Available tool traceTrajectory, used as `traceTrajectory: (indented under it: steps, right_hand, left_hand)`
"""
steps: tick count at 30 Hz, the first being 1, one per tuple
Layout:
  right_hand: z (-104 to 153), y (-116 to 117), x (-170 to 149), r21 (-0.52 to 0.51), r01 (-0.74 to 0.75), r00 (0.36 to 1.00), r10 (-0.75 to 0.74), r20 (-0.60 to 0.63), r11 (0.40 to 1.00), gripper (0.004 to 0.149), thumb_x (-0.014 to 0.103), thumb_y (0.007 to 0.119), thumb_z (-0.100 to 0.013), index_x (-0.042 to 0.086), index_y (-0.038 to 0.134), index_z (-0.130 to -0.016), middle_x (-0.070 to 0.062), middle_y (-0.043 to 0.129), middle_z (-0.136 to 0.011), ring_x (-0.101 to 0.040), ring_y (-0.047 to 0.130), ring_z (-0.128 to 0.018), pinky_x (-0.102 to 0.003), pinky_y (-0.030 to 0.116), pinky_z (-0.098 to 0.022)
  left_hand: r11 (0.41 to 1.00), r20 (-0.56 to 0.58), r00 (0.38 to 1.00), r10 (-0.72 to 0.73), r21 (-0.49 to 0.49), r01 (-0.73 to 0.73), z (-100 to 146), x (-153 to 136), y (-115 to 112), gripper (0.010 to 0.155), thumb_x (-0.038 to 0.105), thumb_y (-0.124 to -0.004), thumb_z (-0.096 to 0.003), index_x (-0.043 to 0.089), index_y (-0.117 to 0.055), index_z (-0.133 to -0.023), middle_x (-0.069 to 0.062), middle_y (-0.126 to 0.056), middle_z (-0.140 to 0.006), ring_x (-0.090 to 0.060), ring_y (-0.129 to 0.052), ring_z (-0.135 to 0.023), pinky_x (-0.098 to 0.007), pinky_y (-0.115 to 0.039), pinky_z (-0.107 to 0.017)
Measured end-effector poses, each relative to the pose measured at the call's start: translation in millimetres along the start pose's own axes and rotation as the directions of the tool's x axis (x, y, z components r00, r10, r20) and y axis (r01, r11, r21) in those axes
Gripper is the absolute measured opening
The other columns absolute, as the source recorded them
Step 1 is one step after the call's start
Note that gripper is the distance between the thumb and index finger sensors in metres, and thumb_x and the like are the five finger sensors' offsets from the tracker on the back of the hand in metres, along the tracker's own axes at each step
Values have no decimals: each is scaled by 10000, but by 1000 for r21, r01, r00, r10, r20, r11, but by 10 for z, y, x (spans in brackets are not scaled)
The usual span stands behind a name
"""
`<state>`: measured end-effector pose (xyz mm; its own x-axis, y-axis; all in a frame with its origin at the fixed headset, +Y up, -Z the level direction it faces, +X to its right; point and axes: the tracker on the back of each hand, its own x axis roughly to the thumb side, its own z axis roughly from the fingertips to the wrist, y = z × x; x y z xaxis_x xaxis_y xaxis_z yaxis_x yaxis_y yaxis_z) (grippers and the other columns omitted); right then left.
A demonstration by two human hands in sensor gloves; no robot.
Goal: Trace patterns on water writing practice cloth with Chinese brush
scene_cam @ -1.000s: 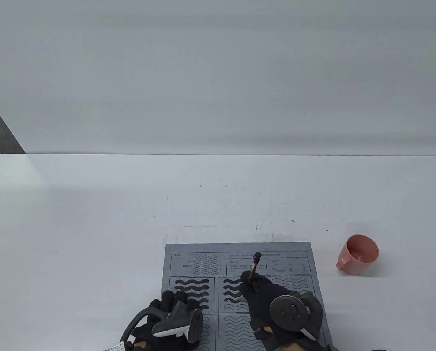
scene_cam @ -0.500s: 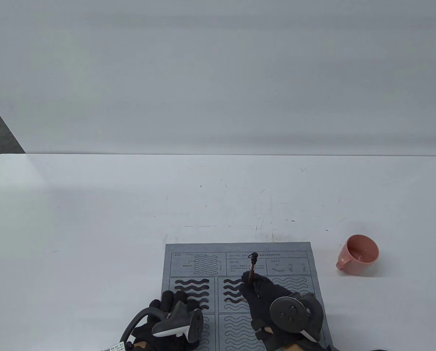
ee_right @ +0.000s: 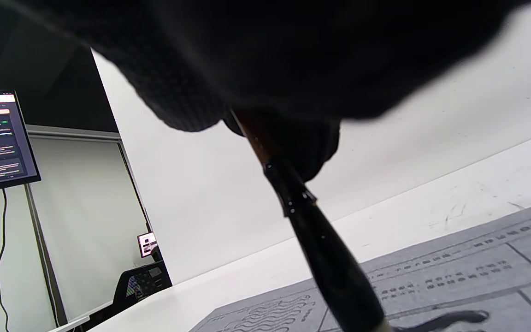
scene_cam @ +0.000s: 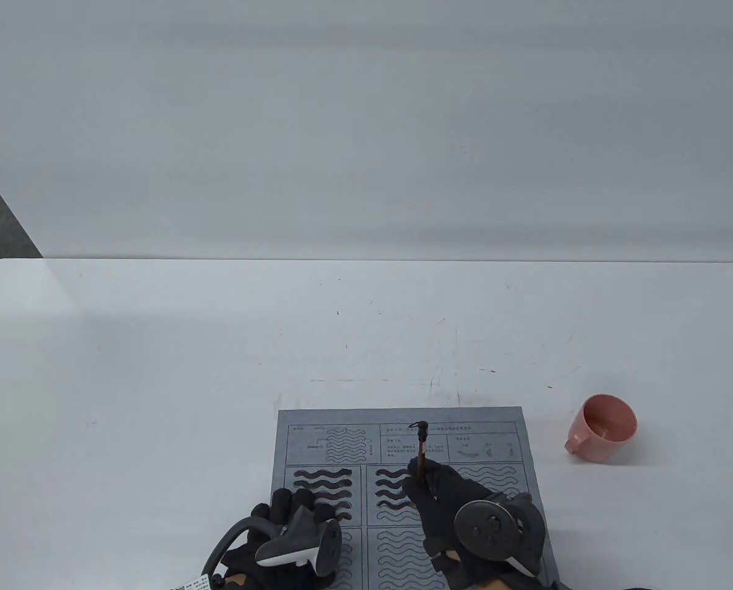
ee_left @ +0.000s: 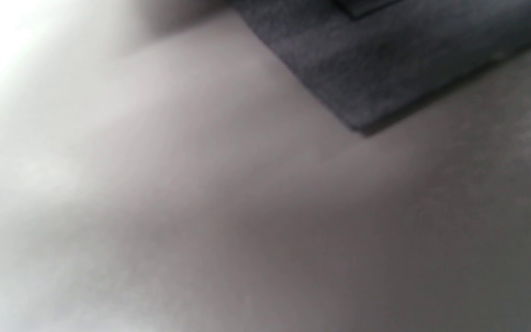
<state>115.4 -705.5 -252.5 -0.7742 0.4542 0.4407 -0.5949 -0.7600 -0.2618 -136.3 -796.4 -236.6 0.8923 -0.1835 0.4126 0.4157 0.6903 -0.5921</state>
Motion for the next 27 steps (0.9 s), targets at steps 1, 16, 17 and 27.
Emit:
traceTrajectory:
  steps: [1, 16, 17, 27]
  right_hand:
    - [0, -2, -1, -1, 0, 1000, 0, -1, 1000, 376, 299, 904, -446, 49, 923, -726, -191, 1081, -582, -102, 954, 29, -361, 835, 82]
    - [10, -25, -6, -2, -40, 999, 40, -5, 999, 374, 291, 894, -448, 43, 922, -727, -195, 1079, -583, -108, 956, 25, -364, 835, 79]
    - [11, -26, -6, -2, -42, 999, 42, -6, 999, 374, 291, 894, -449, 43, 922, -727, -194, 1078, -584, -107, 956, 25, -365, 836, 79]
    - [12, -38, -6, -13, -72, 997, 72, -3, 997, 374, 286, 894, -449, 42, 920, -731, -198, 1077, -587, -110, 957, 22, -367, 835, 78]
  left_hand:
    - [1000, 0, 1000, 0, 0, 0, 0, 0, 0, 895, 634, -295, -347, 286, 334, -880, -164, 344, -973, -528, 203, -970, -717, -84, -745]
    - [1000, 0, 1000, 0, 0, 0, 0, 0, 0, 895, 635, -294, -347, 287, 335, -880, -164, 346, -973, -528, 204, -970, -717, -83, -746]
    - [1000, 0, 1000, 0, 0, 0, 0, 0, 0, 894, 634, -294, -347, 287, 335, -880, -163, 345, -973, -528, 204, -970, -717, -83, -746]
    - [1000, 0, 1000, 0, 0, 0, 0, 0, 0, 895, 635, -294, -347, 287, 336, -879, -163, 346, -973, -529, 204, -969, -717, -84, -745]
